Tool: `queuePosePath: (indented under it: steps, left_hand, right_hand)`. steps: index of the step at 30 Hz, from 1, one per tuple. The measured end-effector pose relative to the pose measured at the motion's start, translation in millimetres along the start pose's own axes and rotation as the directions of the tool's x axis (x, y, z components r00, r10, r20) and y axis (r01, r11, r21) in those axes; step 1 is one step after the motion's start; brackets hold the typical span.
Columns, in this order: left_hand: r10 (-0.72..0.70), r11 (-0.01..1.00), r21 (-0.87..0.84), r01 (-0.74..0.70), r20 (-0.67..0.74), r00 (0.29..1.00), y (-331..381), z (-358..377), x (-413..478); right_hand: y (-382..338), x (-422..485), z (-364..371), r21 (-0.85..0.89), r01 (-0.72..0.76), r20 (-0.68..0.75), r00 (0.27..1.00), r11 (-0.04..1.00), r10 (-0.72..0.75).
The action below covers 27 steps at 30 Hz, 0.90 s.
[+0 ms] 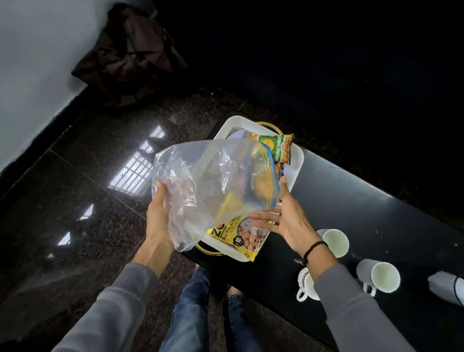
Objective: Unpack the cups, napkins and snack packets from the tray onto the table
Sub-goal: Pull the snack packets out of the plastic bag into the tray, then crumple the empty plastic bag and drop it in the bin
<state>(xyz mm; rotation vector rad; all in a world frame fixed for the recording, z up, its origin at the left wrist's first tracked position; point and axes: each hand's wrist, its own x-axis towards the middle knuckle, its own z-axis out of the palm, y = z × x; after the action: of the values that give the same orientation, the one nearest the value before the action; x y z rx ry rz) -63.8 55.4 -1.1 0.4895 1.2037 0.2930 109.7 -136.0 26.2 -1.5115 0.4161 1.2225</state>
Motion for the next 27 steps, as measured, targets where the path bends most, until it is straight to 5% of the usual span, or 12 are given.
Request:
queuePosePath:
  steps: [6,15,21,27]
  left_hand:
    - [-0.039,0.999,-0.012,0.041,0.104,0.994,18.7,28.0,-39.1]
    - [0.249,0.922,0.319,-0.219,-0.056,0.967,50.6,52.3,-84.2]
    - [0.38,0.745,0.463,-0.48,0.298,0.876,53.4,76.3,-116.6]
    - [0.289,0.55,0.541,-0.636,0.592,0.752,42.4,121.1,-160.1]
  right_hand:
    - [-34.2,-35.0,-0.1,0.126,-0.016,0.102,0.995,0.992,0.003]
    - [-65.4,-90.6,-44.7,0.121,0.284,-0.242,0.938,0.951,-0.249]
    - [-77.5,-126.5,-61.8,0.041,0.338,-0.226,0.92,0.94,-0.32]
    - [-89.3,-148.2,-54.9,-0.041,0.438,-0.14,0.887,0.898,-0.439]
